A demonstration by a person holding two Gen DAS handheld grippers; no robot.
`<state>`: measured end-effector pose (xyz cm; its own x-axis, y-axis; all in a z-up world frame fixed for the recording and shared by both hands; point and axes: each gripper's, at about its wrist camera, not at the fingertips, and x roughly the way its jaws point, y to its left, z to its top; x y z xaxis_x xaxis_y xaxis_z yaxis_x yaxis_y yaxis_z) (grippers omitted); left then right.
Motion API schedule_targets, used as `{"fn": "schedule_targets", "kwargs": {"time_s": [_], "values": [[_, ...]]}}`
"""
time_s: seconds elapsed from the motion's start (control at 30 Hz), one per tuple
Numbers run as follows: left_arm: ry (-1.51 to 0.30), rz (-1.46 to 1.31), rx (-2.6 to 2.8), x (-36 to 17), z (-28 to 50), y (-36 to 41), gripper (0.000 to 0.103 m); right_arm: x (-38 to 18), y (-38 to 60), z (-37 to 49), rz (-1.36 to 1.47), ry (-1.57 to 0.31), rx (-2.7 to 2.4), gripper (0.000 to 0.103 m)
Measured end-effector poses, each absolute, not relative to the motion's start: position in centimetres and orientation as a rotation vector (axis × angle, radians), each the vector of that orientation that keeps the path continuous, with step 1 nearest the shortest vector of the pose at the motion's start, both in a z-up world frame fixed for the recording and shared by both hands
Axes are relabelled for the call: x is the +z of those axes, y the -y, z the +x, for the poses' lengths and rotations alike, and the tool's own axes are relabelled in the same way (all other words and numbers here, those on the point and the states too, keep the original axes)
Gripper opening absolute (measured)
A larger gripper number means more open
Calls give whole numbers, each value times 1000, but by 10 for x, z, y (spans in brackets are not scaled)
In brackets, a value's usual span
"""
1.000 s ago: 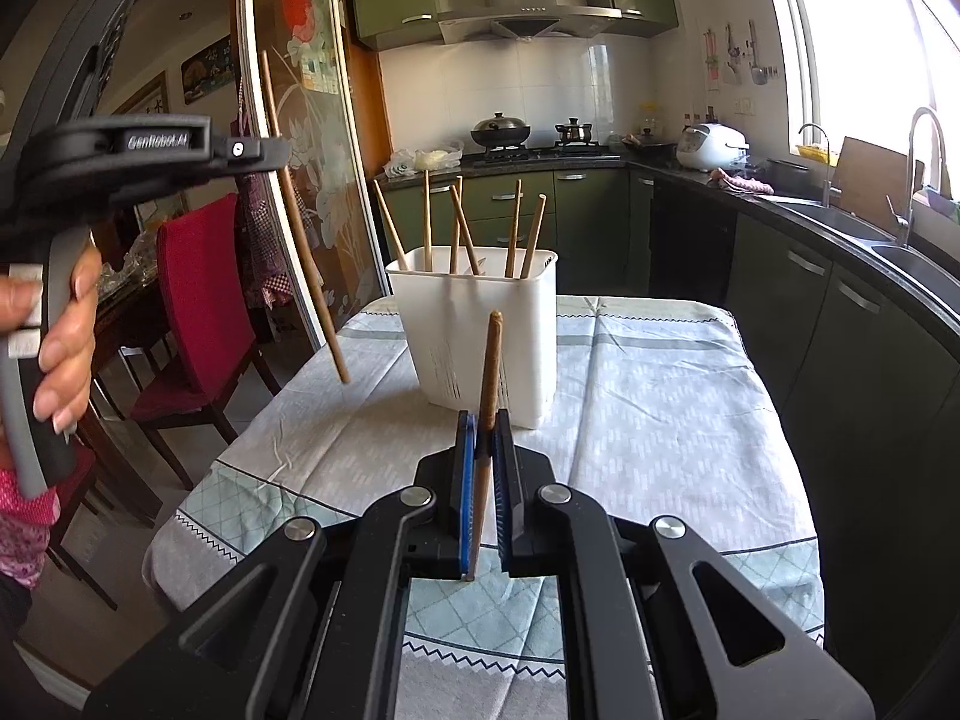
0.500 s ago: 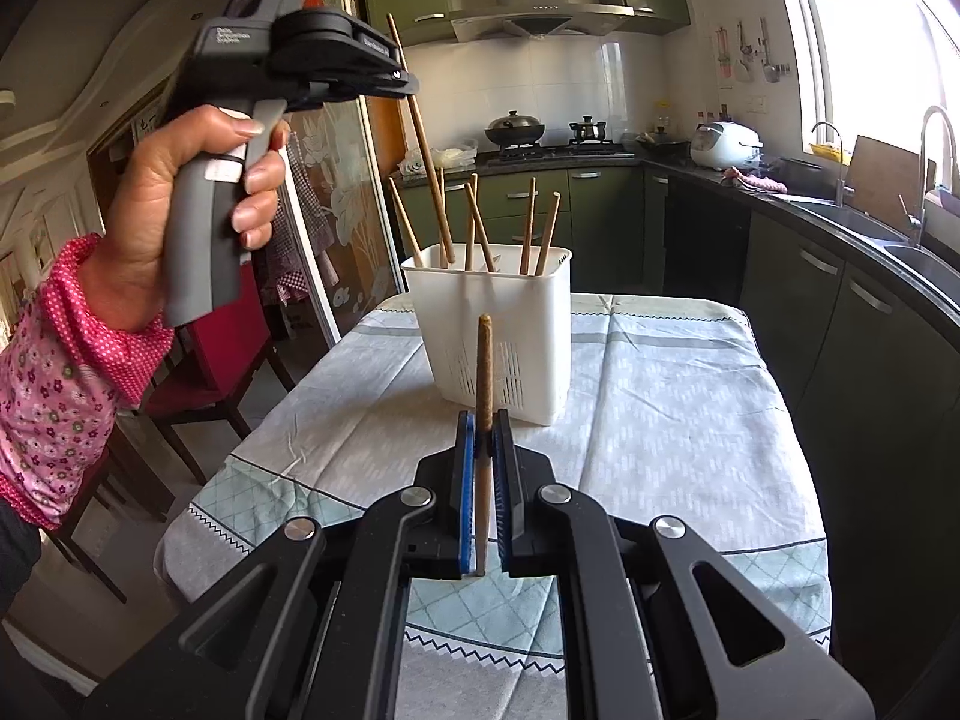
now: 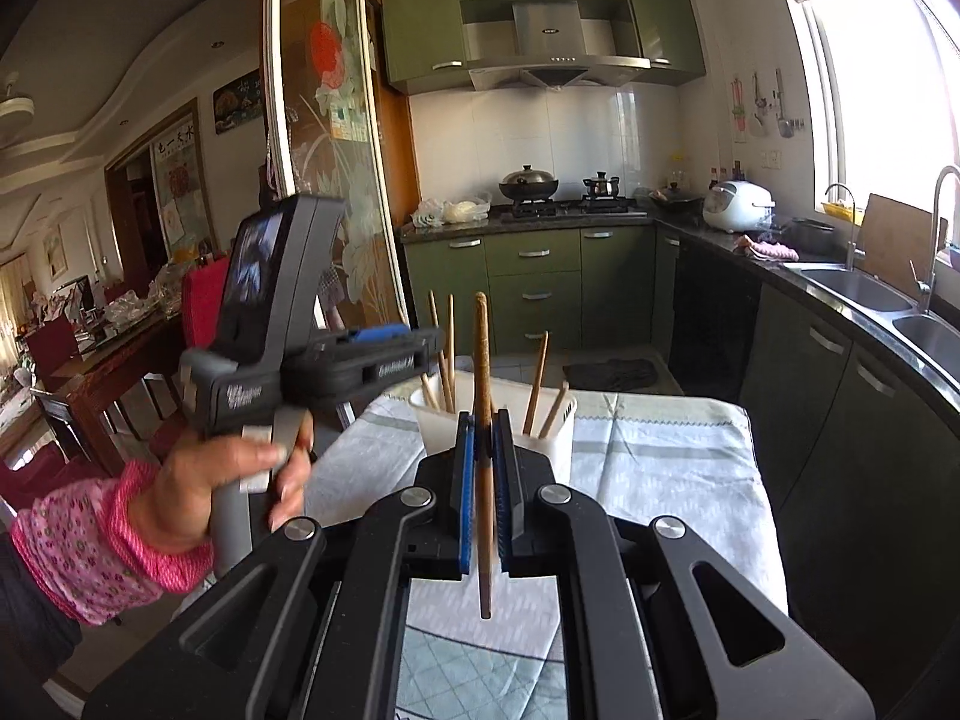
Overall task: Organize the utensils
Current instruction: 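Drop the left gripper's chopstick into the caddy while the right gripper holds its chopstick upright, then lower the right gripper's chopstick into the caddy and open it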
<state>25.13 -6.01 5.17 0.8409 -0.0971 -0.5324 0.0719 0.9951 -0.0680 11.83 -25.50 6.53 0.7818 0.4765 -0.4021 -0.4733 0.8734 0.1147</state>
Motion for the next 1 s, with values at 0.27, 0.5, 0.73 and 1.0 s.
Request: {"fn": "schedule_targets", "kwargs": {"time_s": [0.27,0.5,0.73,1.0], "values": [[-470,-34,-114,55,181,48,30,132,240,176,73,-312,459,7],[-497,-51,-121,31,130,25,34,134,220,233,41,-361,378,7],[-511,-68,-87,16,114,8,35,80,208,260,27,-483,370,7],[-504,-89,-99,13,106,17,40,36,193,265,-29,-581,370,8]]}}
